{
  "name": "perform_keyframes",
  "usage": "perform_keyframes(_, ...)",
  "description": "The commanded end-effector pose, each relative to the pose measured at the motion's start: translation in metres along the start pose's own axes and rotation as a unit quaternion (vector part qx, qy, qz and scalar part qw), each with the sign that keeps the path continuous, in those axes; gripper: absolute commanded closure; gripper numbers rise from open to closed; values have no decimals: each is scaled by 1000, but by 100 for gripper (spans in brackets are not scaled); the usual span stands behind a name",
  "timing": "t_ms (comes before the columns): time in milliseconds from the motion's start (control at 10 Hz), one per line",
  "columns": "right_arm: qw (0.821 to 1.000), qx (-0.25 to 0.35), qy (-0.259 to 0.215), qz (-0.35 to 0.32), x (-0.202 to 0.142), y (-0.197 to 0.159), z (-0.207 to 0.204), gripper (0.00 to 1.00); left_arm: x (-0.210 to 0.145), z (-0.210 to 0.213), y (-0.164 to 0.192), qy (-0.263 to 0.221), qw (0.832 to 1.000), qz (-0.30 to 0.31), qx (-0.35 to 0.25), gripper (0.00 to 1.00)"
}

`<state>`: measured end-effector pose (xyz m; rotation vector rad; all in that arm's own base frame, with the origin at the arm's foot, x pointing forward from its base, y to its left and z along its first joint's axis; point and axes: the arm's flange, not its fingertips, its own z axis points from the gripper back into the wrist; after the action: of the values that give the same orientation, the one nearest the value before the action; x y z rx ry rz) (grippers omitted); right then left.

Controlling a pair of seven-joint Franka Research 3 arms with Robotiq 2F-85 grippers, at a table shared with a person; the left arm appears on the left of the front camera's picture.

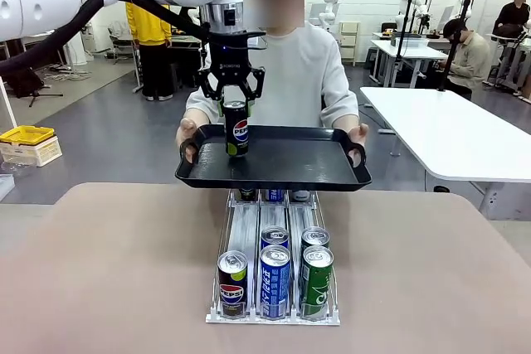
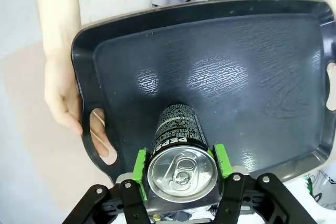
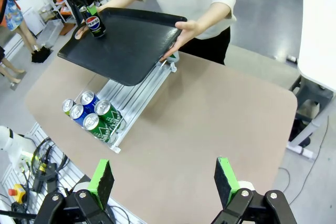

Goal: Retrieve and hand over the desired beverage to the person.
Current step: Place the picked can on the Handle tray extended by the person.

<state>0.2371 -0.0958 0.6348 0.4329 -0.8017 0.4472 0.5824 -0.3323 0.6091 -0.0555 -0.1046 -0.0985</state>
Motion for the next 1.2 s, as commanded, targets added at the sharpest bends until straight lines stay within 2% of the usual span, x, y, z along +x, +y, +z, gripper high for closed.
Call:
perform_keyframes(0, 1000, 10, -3, 2, 0, 0, -2, 0, -14, -3, 12, -8, 1000, -14, 13, 41)
perform_keyframes(200, 1000, 10, -3, 2, 0, 0, -2, 0, -13, -6, 7, -2, 1000, -20, 24, 41)
perform_keyframes(300, 1000, 10, -3, 2, 0, 0, -2, 0, -12, -6, 5, -1, 999, -23, 24, 24)
perform_keyframes(400, 1000, 10, -3, 2, 0, 0, -2, 0, -12, -5, 5, 1, 999, -23, 23, 0)
perform_keyframes(1100, 1000, 10, -3, 2, 0, 0, -2, 0, -9, 0, 5, 11, 999, -17, 25, 0)
